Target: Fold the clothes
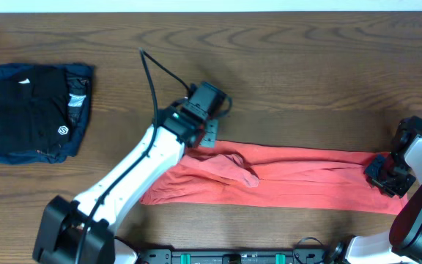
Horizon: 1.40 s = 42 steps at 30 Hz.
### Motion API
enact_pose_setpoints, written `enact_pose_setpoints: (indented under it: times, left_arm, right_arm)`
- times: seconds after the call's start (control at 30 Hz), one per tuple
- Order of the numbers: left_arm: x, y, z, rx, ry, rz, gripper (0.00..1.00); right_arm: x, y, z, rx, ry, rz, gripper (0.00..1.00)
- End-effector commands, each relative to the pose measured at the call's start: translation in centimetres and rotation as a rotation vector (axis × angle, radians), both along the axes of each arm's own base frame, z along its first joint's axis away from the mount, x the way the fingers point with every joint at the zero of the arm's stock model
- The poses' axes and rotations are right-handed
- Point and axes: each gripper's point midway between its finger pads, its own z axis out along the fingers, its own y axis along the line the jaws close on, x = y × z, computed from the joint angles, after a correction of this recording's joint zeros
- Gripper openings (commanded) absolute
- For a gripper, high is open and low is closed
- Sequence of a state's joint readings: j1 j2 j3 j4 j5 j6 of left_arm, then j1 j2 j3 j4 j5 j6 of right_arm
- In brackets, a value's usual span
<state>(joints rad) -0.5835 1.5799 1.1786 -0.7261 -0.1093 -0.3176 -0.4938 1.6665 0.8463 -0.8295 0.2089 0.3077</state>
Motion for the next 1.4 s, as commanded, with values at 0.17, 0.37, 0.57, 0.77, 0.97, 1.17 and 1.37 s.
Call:
enact_pose_setpoints:
  times: [0.17,0.37,0.57,0.77,0.97,1.17,1.37]
  left_arm:
    - [-1.3,4.6,-6.3,0.176,0.236,0.088,0.31]
    - [-5.6,7.6,-9.3,0.312,0.479,0.164,0.2]
    - [-7.2,7.7,-9.6,0.279,0.575,0.218,0.19]
    - [-8.5,6.8,-9.3,0.222,0.642,0.228,0.2]
    - [-7.6,7.3,-5.5,0.198,0.551,0.238,0.23]
    - [-5.9,3.9,-0.7,0.04,0.314,0.15,0.34]
    - [-7.0,-2.4,-0.6,-0.057,0.268,-0.066,0.49]
  right_arm:
    - [-0.5,0.0,-1.0,0.003,0.008,-0.033,0.27]
    - [-0.5,0.0,-1.0,0.006,0.006,-0.033,0.28]
    - [-0.4,0.0,-1.0,0.007,0.001,-0.033,0.27]
    - [-0.4,0.0,-1.0,0.008,0.002,-0.033,0.27]
    - [-0.3,0.1,-1.0,0.013,-0.003,-0.034,0.27]
    - [-0.3,0.1,-1.0,0.014,-0.003,-0.034,0.27]
    - [-0.3,0.1,-1.0,0.014,-0.003,-0.034,0.28]
